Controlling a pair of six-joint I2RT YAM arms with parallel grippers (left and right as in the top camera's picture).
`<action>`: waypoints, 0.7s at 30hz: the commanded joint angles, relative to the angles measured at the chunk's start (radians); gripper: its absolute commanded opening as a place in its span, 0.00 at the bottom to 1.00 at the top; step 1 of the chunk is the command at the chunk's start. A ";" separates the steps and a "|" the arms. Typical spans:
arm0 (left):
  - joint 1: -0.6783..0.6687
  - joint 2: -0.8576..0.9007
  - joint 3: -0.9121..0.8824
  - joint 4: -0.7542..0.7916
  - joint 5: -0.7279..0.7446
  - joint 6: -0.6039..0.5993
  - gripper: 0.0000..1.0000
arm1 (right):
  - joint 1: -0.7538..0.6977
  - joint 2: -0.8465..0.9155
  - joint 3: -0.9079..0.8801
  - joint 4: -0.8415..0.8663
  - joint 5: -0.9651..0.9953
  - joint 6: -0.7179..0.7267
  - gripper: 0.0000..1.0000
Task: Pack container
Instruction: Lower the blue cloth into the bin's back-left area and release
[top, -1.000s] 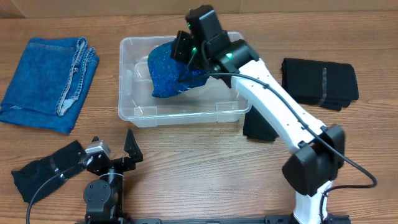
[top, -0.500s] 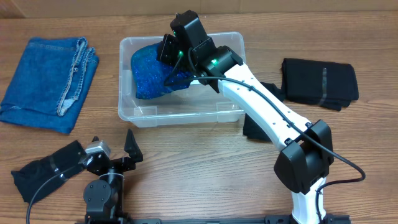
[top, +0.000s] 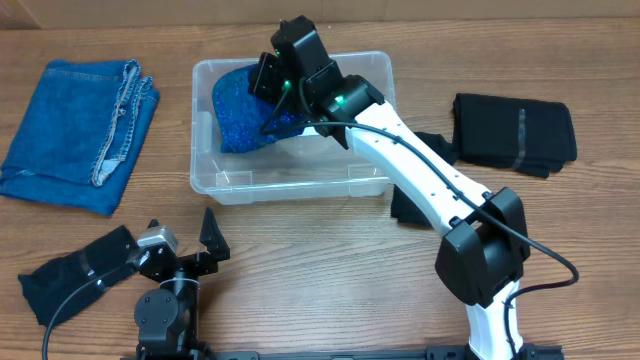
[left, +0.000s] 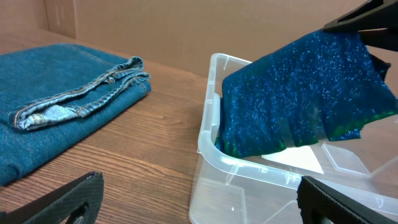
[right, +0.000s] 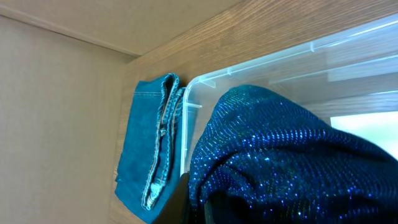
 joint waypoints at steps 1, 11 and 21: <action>0.006 -0.010 -0.003 0.003 -0.016 0.012 1.00 | 0.012 -0.004 0.023 0.022 0.012 0.001 0.04; 0.006 -0.010 -0.003 0.003 -0.016 0.012 1.00 | 0.019 0.063 0.023 0.037 -0.003 0.004 0.04; 0.006 -0.010 -0.003 0.003 -0.016 0.012 1.00 | 0.016 0.065 0.018 -0.023 0.084 -0.065 0.39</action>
